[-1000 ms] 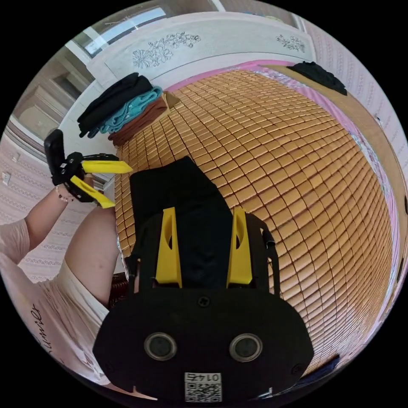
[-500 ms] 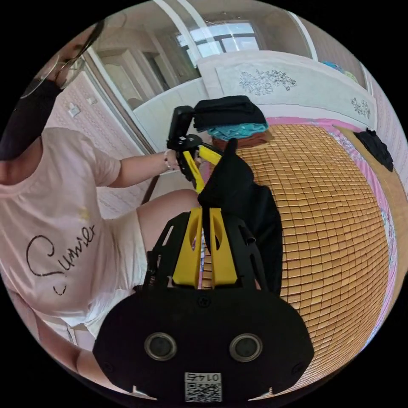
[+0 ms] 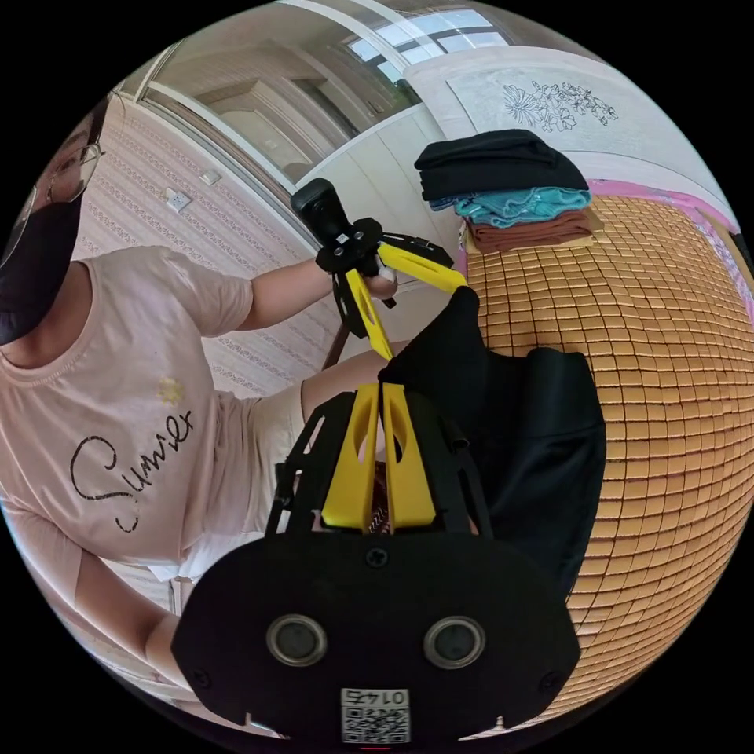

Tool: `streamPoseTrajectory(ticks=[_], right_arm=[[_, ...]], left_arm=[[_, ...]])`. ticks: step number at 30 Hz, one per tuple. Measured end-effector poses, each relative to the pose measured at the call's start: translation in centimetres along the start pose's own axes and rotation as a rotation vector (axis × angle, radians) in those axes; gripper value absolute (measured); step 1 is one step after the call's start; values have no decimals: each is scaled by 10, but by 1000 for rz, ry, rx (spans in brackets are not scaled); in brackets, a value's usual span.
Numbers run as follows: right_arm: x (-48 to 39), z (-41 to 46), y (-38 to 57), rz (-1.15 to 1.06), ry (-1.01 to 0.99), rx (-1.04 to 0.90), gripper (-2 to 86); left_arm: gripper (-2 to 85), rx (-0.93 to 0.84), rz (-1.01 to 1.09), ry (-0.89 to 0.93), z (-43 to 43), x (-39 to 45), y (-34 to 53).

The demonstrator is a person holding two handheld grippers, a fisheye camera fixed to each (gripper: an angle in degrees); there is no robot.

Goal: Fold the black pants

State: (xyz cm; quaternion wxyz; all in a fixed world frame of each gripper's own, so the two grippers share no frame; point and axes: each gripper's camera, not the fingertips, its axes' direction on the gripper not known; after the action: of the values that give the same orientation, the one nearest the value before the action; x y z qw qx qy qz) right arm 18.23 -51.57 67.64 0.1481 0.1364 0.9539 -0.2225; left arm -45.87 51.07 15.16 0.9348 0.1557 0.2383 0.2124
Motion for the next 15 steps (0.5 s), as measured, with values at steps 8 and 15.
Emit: streamPoseTrajectory(ticks=[8, 15], right_arm=[[23, -34, 7, 33, 25, 103, 1], [123, -20, 43, 466, 406, -74, 26]], left_arm=[[124, 43, -160, 62, 10, -31, 2], [104, -143, -419, -4, 60, -67, -9]])
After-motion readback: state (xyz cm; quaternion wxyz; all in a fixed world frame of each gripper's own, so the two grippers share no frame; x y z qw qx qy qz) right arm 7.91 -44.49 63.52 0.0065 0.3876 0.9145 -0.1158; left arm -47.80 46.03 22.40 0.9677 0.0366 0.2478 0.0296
